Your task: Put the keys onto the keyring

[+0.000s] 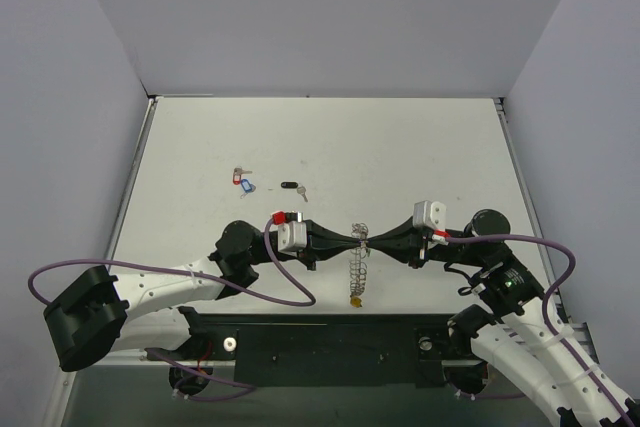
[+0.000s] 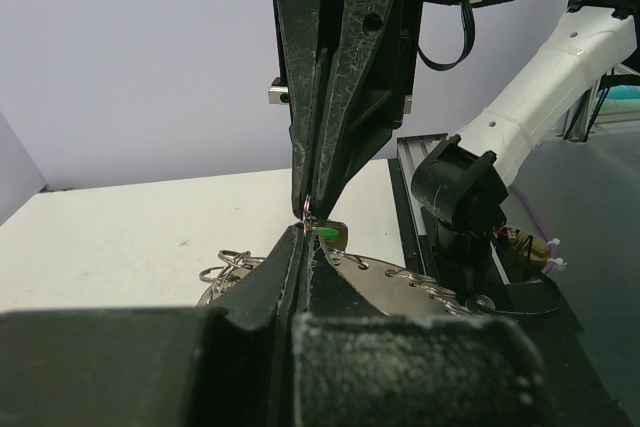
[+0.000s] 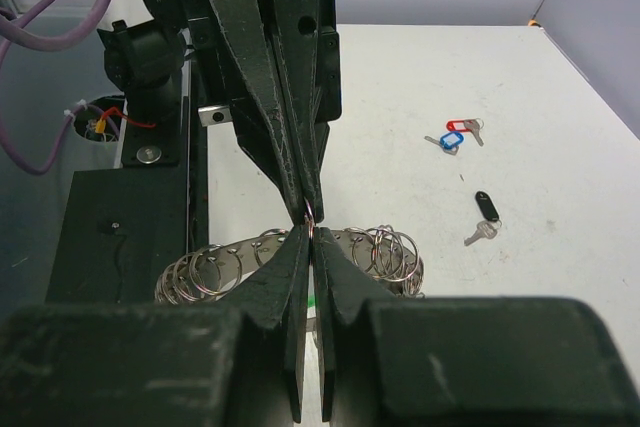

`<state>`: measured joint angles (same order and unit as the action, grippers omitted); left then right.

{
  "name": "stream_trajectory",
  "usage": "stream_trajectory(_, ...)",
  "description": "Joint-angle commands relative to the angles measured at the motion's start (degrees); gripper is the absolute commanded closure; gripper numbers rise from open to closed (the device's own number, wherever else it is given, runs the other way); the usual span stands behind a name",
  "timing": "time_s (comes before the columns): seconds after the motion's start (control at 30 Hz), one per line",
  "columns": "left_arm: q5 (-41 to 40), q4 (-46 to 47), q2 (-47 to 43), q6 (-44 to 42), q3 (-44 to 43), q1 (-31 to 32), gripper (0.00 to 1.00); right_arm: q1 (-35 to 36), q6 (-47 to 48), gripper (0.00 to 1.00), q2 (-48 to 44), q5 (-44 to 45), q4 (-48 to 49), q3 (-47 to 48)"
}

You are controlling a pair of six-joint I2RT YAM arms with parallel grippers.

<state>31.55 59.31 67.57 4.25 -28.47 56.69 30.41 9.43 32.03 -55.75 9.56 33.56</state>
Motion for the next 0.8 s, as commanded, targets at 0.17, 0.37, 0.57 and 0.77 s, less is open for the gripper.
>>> stream_trajectory(0.17, 1.8, -0.2, 0.5, -1.0, -3.7, 1.3, 1.0, 0.6, 0.4, 1.0, 0.7, -0.4, 4.1, 2.2)
stream_trajectory(0.37, 2.0, -0.9, 0.5, -1.3, -3.9, 1.5, 1.0, 0.6, 0.3, 1.0, 0.7, -0.2, 4.0, 2.2)
stream_trajectory(0.57, 2.1, -1.4, 0.6, -1.7, -4.0, 1.6, 1.0, 0.6, 0.3, 1.0, 0.7, -0.2, 4.0, 2.2)
stream_trajectory(0.77, 2.0, -2.0, 0.7, -1.8, -4.1, 1.6, 1.0, 0.6, 0.2, 1.0, 0.6, -0.2, 4.0, 2.2)
